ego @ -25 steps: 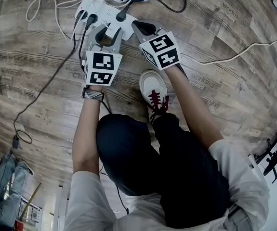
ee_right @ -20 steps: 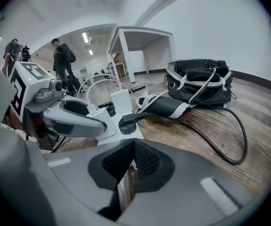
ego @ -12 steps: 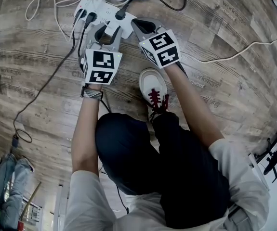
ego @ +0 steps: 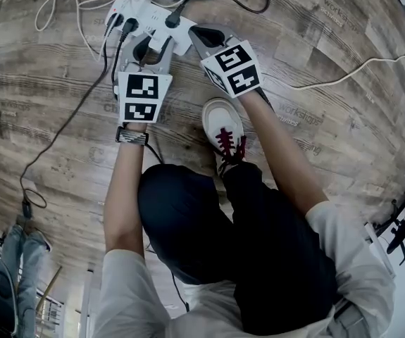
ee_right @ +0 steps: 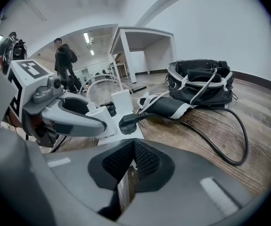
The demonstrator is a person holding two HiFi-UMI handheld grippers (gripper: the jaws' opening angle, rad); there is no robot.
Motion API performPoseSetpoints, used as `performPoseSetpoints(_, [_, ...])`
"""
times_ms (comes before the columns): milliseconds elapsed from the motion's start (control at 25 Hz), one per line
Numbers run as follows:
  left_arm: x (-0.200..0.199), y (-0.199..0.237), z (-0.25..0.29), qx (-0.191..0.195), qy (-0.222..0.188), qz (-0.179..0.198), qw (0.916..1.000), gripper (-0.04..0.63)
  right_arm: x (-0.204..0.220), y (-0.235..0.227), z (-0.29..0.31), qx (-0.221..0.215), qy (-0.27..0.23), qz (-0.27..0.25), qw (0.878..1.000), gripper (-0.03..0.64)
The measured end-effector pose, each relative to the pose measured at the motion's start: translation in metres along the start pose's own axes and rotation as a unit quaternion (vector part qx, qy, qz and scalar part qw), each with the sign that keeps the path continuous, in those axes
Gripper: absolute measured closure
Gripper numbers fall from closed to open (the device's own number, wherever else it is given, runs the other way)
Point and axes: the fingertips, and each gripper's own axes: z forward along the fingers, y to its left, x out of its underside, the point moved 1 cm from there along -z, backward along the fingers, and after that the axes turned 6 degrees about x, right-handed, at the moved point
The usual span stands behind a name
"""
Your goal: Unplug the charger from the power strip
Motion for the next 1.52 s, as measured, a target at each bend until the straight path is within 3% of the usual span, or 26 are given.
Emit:
performPoseSetpoints(360, [-0.008,0.003,-0.008,-0.002,-0.018,0.006,0.9998,0.456,0.000,0.000,0.000,0.002,-0.002,0.001,1.000,0.615])
performPoseSetpoints(600, [-0.014,0.016,-0.020,-0.008,-0.043,-0.024,0.9988,0.456,0.000,-0.001,0.000,0.003,-0.004,0.007,1.000,0.615])
performPoseSetpoints(960, [-0.021,0.005,-0.022,0.048,-0.092,-0.085,0.9910,0.456,-0.001,-0.001,-0.001,0.004,-0.012,0.013,1.000,0.615])
performPoseSetpoints(1120, [-0.015,0.002,-0.019,0.056,-0.084,-0.083,0.9914,0.456,-0.001,-0.001,-0.001,0.007,-0.017,0.014,1.000,0.615])
performPoseSetpoints(1360, [-0.014,-0.008,-0.012,0.113,-0.104,-0.150,0.9767,0.456,-0.001,-0.001,-0.001,-0.001,-0.018,0.018,1.000,0.615])
performPoseSetpoints(1520, [-0.009,-0.010,-0.005,0.119,-0.094,-0.154,0.9764,0.456,-0.001,-0.001,-0.001,-0.004,-0.021,0.015,1.000,0.615])
